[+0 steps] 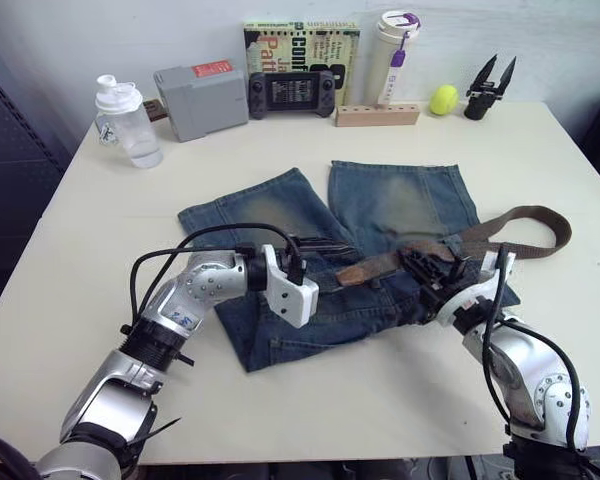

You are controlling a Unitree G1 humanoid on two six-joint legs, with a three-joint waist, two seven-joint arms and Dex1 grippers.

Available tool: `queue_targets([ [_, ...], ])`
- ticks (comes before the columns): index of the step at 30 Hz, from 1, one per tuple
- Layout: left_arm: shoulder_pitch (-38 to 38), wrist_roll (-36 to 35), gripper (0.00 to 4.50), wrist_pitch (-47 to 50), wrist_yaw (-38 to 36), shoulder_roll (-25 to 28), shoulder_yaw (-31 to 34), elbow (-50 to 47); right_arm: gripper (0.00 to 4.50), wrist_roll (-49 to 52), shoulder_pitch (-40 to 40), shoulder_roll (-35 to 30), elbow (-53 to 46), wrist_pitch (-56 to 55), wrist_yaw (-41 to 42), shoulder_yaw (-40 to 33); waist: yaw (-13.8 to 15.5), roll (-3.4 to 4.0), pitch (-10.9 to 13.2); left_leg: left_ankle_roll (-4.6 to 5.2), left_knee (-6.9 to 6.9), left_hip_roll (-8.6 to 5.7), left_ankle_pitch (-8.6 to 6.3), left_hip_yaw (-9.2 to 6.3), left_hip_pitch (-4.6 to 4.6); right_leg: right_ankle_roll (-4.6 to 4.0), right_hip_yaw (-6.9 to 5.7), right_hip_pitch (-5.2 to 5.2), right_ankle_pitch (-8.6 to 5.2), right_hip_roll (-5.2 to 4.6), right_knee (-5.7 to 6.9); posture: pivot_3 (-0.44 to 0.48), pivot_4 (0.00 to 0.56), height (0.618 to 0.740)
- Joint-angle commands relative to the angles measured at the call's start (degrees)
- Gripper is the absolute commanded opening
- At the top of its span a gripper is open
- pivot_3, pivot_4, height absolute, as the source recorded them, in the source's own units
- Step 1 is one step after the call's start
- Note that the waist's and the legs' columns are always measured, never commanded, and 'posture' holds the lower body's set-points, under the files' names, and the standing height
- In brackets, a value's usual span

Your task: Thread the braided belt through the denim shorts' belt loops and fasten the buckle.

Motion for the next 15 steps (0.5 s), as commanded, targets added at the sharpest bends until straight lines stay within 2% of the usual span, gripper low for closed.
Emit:
queue_targets([
  [1,3.5,-10.5,3.7,10.5,-4.5,1.9,3.2,-7.9,0.0,-3.6,-0.6,-2.0,0.8,-0.5,4.1,-2.8,0.0,0.01,0.0,0.0,0.0,0.02,0.0,-0.01,0.0,0.0,0.0,0.0,0.0,-0.01,-0.01,0.0,0.15,0.731],
  [5,8.3,-16.5,3.7,19.6,-8.3,4.6,4.8,-13.9,0.0,-6.6,-1.4,-3.3,3.3,0.0,6.5,-4.1,-0.1,0.09,0.0,0.0,0.01,0.07,0.0,0.0,0.01,-0.01,0.02,0.0,-0.01,-0.02,0.02,0.0,0.15,0.731],
  [15,12.5,-17.9,3.7,27.2,-8.1,4.3,7.1,-20.6,0.0,-11.5,-4.6,-2.8,8.4,-0.7,9.0,-6.3,0.0,0.14,0.0,0.0,0.0,0.01,0.0,0.0,0.01,-0.02,0.04,0.01,-0.01,-0.06,0.01,0.0,0.15,0.731],
])
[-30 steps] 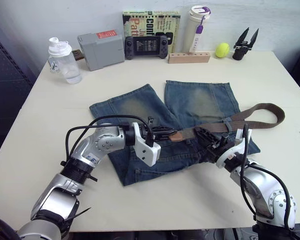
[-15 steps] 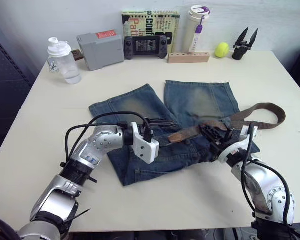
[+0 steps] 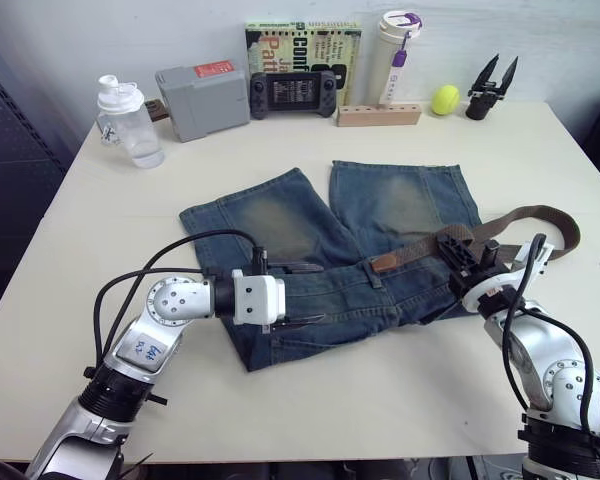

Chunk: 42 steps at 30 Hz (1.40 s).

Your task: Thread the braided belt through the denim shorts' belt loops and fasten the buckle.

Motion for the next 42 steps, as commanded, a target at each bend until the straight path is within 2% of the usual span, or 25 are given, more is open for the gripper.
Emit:
queue_targets([
  [1,0.5,-1.0,3.7,1.2,0.5,-0.6,1.9,-2.9,0.0,-1.1,-1.6,0.1,0.3,-0.8,0.8,-2.7,0.0,0.02,0.0,0.0,0.0,-0.01,0.0,0.01,0.0,0.0,0.01,0.0,0.0,0.01,0.0,0.0,0.15,0.731],
  [16,2.1,-3.8,3.7,8.9,1.4,-3.0,4.6,-5.8,0.0,-5.3,-0.6,-0.2,-2.1,1.3,2.3,-1.9,0.0,0.04,0.0,0.0,-0.01,-0.01,0.0,0.01,-0.01,0.0,0.0,0.0,0.0,0.01,-0.01,0.0,0.15,0.731],
  [25,3.5,-7.4,3.7,16.3,2.9,-4.9,6.0,-8.2,0.0,-18.4,0.5,-2.9,-7.5,4.6,7.3,3.7,0.0,0.06,0.0,0.0,-0.02,0.01,0.0,0.01,0.01,0.0,0.03,-0.01,0.0,0.02,-0.01,0.0,0.15,0.731],
  [32,3.6,-13.9,3.7,31.1,5.7,-6.4,7.4,-10.3,0.0,-27.2,0.6,-4.2,-11.2,6.1,11.0,7.6,-0.1,0.06,0.0,0.0,-0.03,-0.01,0.0,0.01,0.01,0.0,0.04,-0.01,0.0,0.03,-0.01,0.0,0.15,0.731],
  [37,3.6,-12.3,3.7,32.3,5.4,-5.8,5.6,-9.0,0.0,-29.0,1.1,-2.6,-11.3,6.1,11.6,8.7,-0.1,0.06,0.0,0.0,-0.03,-0.01,0.0,0.01,0.01,0.0,0.04,-0.01,0.0,0.04,-0.01,0.0,0.15,0.731],
  [42,2.9,-5.7,3.7,25.2,5.7,-4.8,3.4,-7.7,0.0,-28.0,1.9,-0.5,-11.9,7.0,10.9,9.5,-0.1,0.06,0.0,-0.01,-0.03,-0.06,0.0,0.01,0.01,0.0,0.03,-0.01,0.0,0.05,-0.02,0.0,0.15,0.731],
])
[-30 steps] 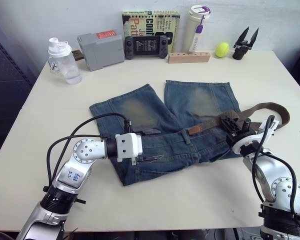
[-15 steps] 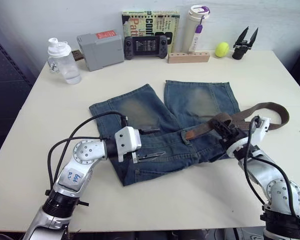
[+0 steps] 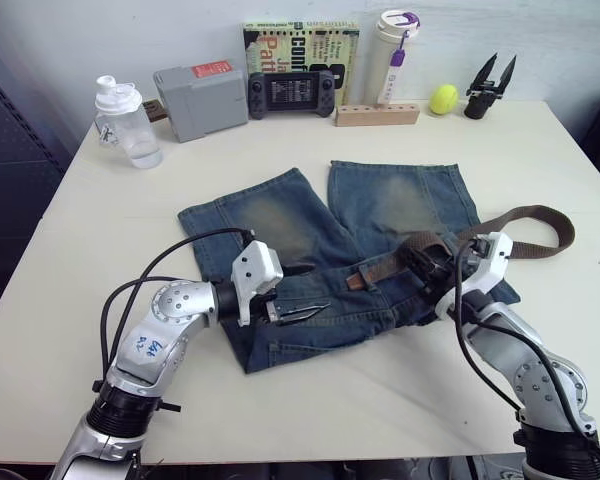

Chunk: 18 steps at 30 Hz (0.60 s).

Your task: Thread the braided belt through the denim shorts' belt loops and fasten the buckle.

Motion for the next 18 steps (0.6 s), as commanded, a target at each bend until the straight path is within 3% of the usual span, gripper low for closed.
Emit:
queue_targets([
  [1,-0.8,8.3,3.7,-9.2,0.5,1.4,-3.3,0.4,0.0,1.2,1.1,3.3,-3.1,1.0,0.1,1.2,0.0,0.0,0.0,0.0,0.0,-0.01,0.0,0.0,0.0,0.0,0.0,0.0,0.0,0.0,-0.01,0.0,0.15,0.731],
  [5,-1.6,11.8,3.7,-14.5,0.3,1.5,-5.2,2.4,0.0,4.9,2.0,6.4,-0.5,4.9,-4.6,3.9,0.0,0.0,0.0,0.0,0.0,-0.04,0.0,0.01,0.0,-0.01,0.0,0.0,0.0,0.03,-0.02,0.0,0.15,0.731],
  [12,-2.3,22.3,3.7,-32.1,-0.7,4.5,-9.7,9.2,0.0,8.3,2.0,10.7,3.5,6.5,-8.7,3.4,-0.1,0.01,0.0,-0.02,-0.02,-0.07,0.0,0.02,0.01,-0.02,0.01,0.0,-0.01,0.07,-0.01,0.0,0.15,0.731],
  [18,-7.4,32.7,3.7,-49.3,4.3,4.2,-12.3,20.7,0.0,10.0,1.4,11.5,3.6,7.5,-10.6,2.8,-0.2,0.02,0.0,-0.03,-0.07,-0.02,0.0,0.06,0.08,-0.07,0.02,0.01,-0.04,0.15,-0.01,0.0,0.15,0.731],
])
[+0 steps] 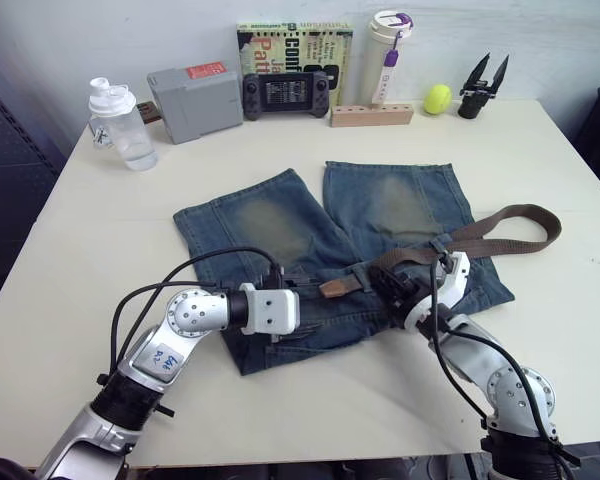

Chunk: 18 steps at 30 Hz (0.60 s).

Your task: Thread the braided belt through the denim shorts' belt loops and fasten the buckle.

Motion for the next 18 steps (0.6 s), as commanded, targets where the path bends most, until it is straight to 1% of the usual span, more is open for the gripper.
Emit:
queue_targets([
  [1,-3.6,6.0,3.7,-11.0,5.0,-1.7,-1.0,5.7,0.0,1.0,1.0,1.0,1.0,2.2,-1.8,0.8,0.0,-0.01,0.0,0.0,0.0,0.0,0.0,0.0,0.0,0.0,0.0,0.0,0.0,0.0,0.0,0.0,0.15,0.731],
  [3,-5.6,7.7,3.7,-14.9,7.5,-3.4,-1.1,9.1,0.0,1.0,1.0,1.4,0.9,2.3,-2.0,1.0,0.0,-0.03,0.0,0.0,0.0,0.0,0.0,0.0,0.0,0.0,0.0,0.0,0.0,-0.01,0.0,0.0,0.15,0.731],
  [6,-7.5,7.6,3.7,-18.2,8.9,-5.5,-0.8,12.6,0.0,0.7,1.1,1.9,0.7,2.3,-2.1,1.1,-0.2,-0.04,0.0,0.0,-0.01,0.01,0.0,0.01,0.0,0.0,-0.01,0.0,0.0,-0.01,0.01,0.0,0.15,0.731],
  [13,-8.9,8.0,3.7,-22.1,9.0,-5.9,-0.6,16.0,0.0,0.5,1.6,2.3,-0.2,2.3,-2.4,0.7,-1.0,-0.04,0.0,0.0,-0.04,0.04,0.0,-0.02,-0.01,0.0,-0.09,-0.01,0.0,-0.04,0.01,0.0,0.15,0.731],
  [14,-8.9,8.0,3.45,-22.2,8.8,-5.8,-0.6,16.2,0.0,0.5,1.6,2.4,-0.2,2.2,-2.4,0.7,-1.0,-0.04,0.0,0.0,-0.04,0.04,0.0,-0.02,-0.01,0.0,-0.09,-0.01,0.0,-0.04,0.01,0.0,0.15,0.731],
  [15,-8.9,7.9,3.45,-22.2,8.7,-5.8,-0.6,16.3,0.0,0.4,1.6,2.5,-0.3,2.2,-2.5,0.8,-1.1,-0.04,0.0,0.0,-0.04,0.04,0.0,-0.02,-0.01,0.0,-0.09,-0.01,0.0,-0.04,0.01,0.0,0.15,0.731],
  [16,-9.0,7.8,3.04,-22.3,8.6,-5.8,-0.6,16.5,0.0,0.4,1.6,2.5,-0.4,2.2,-2.6,0.8,-1.1,-0.04,0.0,0.0,-0.04,0.05,0.0,-0.03,-0.01,0.0,-0.1,-0.01,0.0,-0.07,0.01,0.0,0.15,0.731],
  [18,-9.1,8.1,2.59,-22.6,8.5,-5.7,-0.6,16.6,0.0,0.3,1.6,2.6,-0.4,2.1,-2.8,0.8,-1.1,-0.04,0.0,0.0,-0.03,0.05,0.0,-0.03,-0.01,0.0,-0.1,0.0,0.0,-0.08,0.01,0.0,0.15,0.731],
])
